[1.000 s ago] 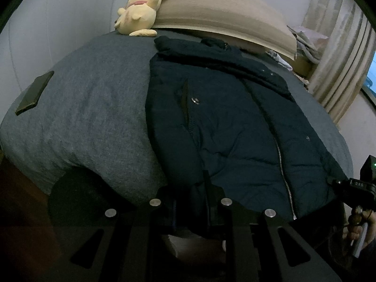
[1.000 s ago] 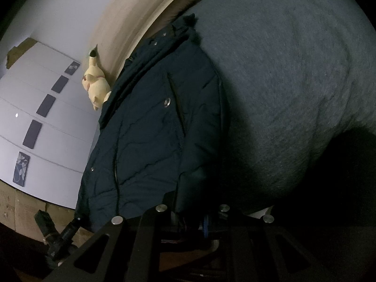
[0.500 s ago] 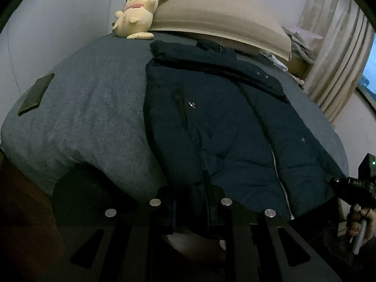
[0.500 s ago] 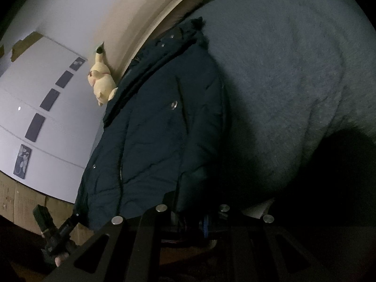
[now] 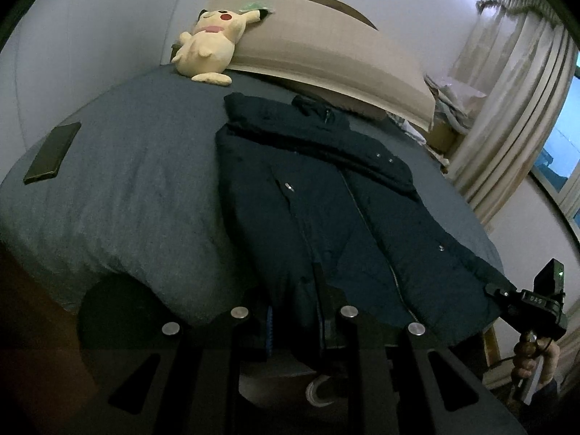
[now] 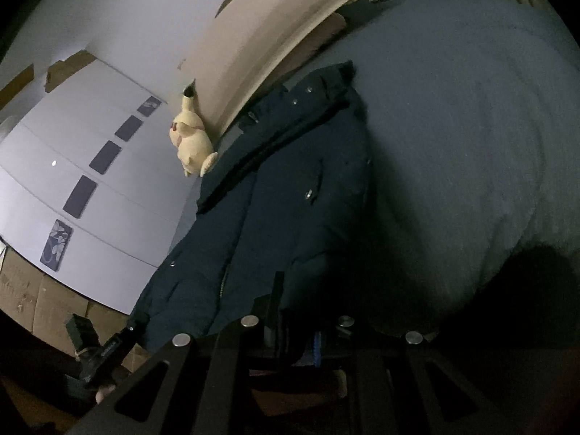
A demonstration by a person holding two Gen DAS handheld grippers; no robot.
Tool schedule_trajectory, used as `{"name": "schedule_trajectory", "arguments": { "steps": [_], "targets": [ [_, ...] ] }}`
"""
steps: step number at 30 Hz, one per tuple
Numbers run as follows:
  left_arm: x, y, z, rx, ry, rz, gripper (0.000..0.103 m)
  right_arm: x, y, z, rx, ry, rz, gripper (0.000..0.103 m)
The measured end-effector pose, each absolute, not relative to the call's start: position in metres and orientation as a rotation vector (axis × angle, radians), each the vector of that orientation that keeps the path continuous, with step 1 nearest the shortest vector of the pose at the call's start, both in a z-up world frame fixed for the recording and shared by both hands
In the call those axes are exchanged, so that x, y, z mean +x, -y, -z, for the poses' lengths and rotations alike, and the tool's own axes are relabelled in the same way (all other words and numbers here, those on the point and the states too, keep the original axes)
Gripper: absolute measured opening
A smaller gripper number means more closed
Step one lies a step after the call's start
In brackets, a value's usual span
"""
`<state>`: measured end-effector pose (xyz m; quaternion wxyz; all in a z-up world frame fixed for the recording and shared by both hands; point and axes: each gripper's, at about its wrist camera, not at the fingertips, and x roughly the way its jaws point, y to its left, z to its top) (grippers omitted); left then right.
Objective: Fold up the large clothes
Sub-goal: 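Fold the held hem over toward the collar with both grippers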
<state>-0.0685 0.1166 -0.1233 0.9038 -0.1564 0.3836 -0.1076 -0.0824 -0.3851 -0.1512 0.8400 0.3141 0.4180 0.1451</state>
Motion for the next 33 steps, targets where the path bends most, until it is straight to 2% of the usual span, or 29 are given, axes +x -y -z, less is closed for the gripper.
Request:
{"name": "schedule_trajectory", "arguments": {
  "steps": [33],
  "targets": [
    [-0.069,-0.119,0.09,-0.283,-0.696,0.274,0.018,-0.072,0.404,0.124,0.644,-0.829,-0.346,0.012]
  ]
}}
